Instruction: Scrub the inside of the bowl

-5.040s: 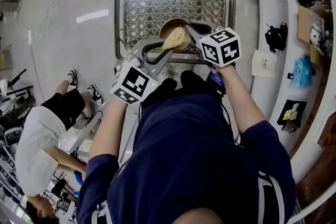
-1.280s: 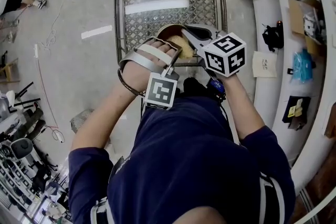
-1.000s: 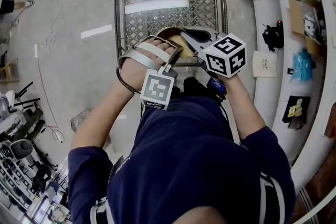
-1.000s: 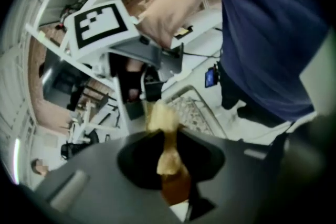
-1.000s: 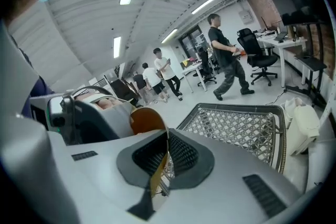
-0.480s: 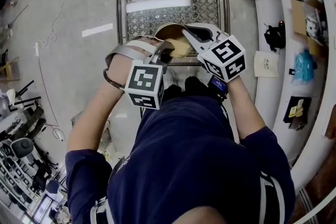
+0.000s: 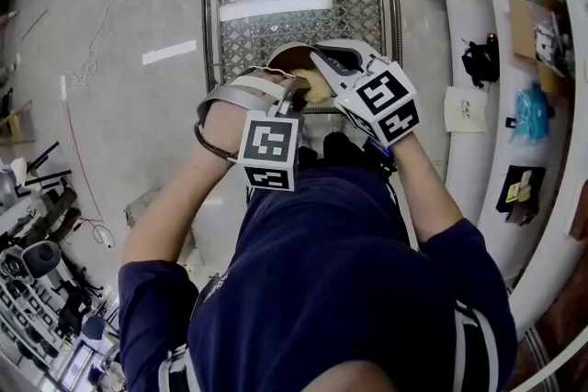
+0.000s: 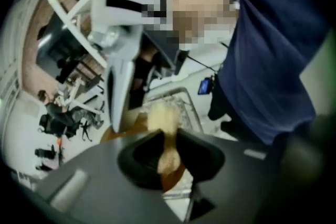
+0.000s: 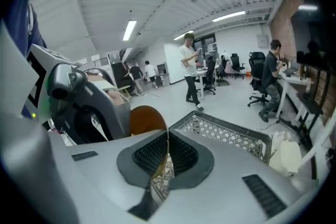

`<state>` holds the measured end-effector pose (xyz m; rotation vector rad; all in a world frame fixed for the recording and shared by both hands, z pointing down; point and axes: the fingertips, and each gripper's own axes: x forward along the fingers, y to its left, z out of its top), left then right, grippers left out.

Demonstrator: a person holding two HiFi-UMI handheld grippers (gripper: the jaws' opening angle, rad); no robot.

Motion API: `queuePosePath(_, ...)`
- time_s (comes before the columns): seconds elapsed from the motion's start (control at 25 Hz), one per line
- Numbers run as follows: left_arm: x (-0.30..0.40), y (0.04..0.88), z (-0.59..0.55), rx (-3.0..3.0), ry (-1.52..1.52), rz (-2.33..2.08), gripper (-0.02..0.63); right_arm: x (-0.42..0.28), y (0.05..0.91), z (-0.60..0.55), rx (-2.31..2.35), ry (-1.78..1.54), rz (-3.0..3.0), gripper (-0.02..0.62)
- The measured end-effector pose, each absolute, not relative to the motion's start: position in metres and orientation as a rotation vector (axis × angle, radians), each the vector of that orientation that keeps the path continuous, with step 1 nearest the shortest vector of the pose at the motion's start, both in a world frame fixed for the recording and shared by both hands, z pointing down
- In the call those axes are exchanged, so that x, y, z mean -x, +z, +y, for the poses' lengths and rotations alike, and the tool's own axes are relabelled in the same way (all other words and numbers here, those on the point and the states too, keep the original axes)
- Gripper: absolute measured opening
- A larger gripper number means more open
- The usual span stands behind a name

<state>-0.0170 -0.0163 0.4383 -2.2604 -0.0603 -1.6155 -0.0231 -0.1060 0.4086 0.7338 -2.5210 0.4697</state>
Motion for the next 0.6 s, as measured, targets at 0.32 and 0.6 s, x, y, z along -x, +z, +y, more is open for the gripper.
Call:
queuePosePath(0.32, 0.003, 0.426, -0.024, 2.396, -1.529, 0.095, 0.077, 0.007, 0.412, -0.113, -0.781, 0.637, -2.549, 0.012)
queuePosePath(0.6, 0.038, 0.426, -0.038, 1.832, -1.659, -0.052, 0.077, 0.021, 0.418, -0.101, -0.711, 0.351, -2.484, 0.012)
